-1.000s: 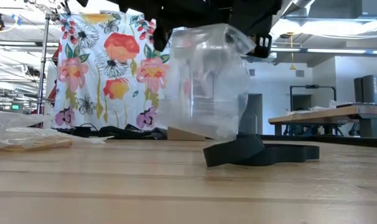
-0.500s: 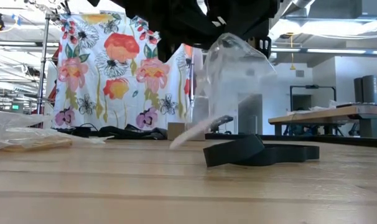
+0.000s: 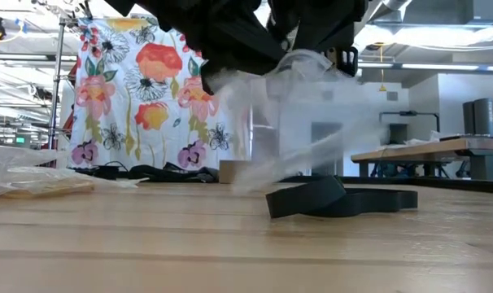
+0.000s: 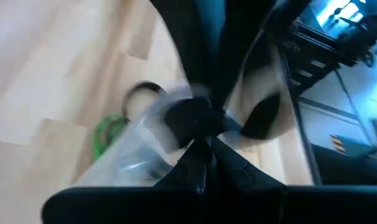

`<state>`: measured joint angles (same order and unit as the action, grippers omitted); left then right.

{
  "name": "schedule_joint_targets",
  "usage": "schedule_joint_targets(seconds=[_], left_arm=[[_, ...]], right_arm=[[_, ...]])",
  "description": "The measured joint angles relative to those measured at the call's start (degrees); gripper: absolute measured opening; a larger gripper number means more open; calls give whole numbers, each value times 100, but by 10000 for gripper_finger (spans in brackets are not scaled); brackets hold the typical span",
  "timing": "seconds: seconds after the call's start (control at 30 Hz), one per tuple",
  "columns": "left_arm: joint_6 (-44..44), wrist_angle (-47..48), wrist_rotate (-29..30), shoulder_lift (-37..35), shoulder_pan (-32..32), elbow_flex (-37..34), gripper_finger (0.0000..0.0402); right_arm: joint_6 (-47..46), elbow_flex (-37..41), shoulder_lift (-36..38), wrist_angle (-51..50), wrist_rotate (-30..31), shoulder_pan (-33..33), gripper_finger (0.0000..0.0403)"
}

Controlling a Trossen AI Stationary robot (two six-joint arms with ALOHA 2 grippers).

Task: Sort rubber bands
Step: Put the black rubber band into the transparent zip bag

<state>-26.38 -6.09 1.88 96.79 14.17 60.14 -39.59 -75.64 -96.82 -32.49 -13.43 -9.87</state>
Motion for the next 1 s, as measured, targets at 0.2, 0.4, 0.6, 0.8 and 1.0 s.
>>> schedule_joint_targets(seconds=[0.2, 0.4, 0.6, 0.8, 1.0], left_arm=[[-160, 309, -98, 0, -15, 0, 0], [-442, 575, 285, 0, -111, 0, 0], [-419, 519, 440, 2, -145, 154, 0], [-176, 634, 409, 2, -168, 364, 0], [-29, 728, 426, 2, -220, 369, 0]], right_arm=[[-41, -2, 0, 10, 34, 31, 0], [-90, -2, 0, 14, 31, 31, 0], [-90, -4, 0, 79, 24, 27, 0], [-66, -9, 11, 102, -8, -25, 0], [-47, -9, 11, 86, -17, -22, 0]])
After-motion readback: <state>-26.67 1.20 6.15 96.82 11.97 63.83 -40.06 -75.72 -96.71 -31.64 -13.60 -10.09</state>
